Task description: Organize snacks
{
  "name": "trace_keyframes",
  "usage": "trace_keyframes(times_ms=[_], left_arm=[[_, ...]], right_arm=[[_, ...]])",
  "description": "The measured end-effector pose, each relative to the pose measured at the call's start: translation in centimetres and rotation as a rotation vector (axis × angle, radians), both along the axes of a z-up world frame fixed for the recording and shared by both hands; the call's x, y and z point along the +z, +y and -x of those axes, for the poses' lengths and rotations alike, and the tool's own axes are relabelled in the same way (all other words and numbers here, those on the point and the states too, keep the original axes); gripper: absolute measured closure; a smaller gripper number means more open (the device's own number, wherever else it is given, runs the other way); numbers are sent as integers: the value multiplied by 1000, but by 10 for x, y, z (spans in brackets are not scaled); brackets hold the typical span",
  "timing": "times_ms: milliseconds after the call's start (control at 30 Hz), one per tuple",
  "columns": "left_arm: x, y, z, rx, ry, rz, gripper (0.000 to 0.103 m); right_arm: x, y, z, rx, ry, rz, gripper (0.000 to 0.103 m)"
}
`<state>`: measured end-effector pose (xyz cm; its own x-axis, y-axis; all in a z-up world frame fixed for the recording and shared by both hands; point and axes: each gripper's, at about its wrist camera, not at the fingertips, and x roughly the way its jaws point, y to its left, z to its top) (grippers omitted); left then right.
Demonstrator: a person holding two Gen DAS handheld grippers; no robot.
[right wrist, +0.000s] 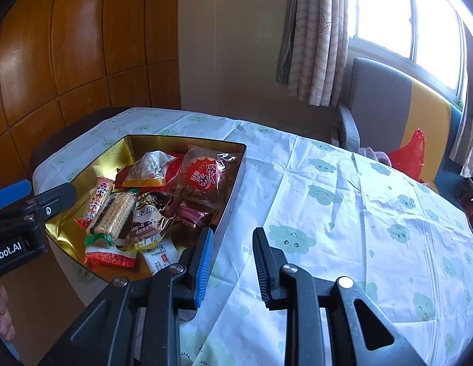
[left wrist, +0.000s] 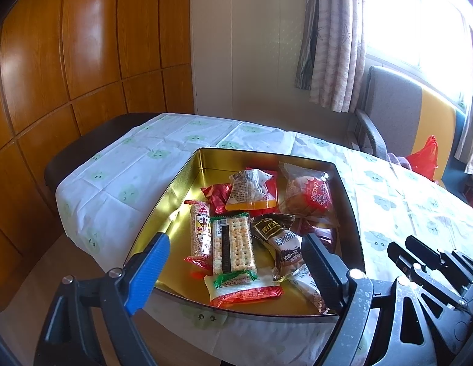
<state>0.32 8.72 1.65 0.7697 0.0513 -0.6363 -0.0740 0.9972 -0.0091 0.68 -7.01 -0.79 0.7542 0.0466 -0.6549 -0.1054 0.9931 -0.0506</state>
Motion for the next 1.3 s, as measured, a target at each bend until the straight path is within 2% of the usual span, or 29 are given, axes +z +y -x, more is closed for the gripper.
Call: trace_keyframes(times_ms=[1300], left_arm=[[6,-5,4,-15,-9,-14,7]], right_arm=[[3,5,2,19,-13,15,74]])
